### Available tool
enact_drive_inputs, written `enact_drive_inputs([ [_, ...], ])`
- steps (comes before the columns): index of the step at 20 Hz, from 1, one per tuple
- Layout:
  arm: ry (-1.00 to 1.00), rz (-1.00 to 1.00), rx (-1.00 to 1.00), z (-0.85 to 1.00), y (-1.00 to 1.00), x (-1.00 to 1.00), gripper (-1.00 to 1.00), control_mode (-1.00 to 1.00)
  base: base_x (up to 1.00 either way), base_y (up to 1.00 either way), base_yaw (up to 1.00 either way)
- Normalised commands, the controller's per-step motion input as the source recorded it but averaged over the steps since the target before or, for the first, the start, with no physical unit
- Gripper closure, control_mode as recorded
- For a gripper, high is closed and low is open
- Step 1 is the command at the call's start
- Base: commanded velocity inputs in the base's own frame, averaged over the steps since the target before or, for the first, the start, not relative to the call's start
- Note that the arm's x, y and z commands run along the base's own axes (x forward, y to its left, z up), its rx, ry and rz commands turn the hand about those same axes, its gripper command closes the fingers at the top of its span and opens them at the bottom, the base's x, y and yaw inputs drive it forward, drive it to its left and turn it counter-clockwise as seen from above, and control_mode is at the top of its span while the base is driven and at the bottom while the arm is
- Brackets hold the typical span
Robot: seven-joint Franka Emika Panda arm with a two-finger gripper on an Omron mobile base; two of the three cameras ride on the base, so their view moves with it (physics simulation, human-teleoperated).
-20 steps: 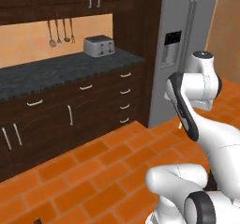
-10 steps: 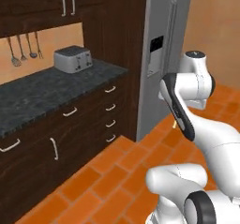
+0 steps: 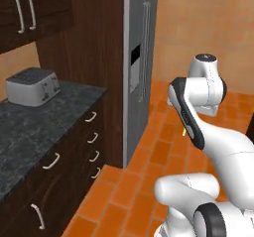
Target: Take a straw from the drawer in front and place it inside the glass cup on the dining counter.
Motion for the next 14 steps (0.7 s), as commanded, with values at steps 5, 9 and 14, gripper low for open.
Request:
enact_drive_inputs([
  [5,0.0,0.0,0.0,0.0,0.0,0.0,1.0,1.0,0.96,0.04,-0.48],
  [9,0.0,0.0,0.0,0.0,0.0,0.0,1.0,1.0,1.0,-0.12,-0.32],
  [14,0.0,0.0,0.0,0.0,0.0,0.0,1.0,1.0,1.0,-0.13,-0.23],
])
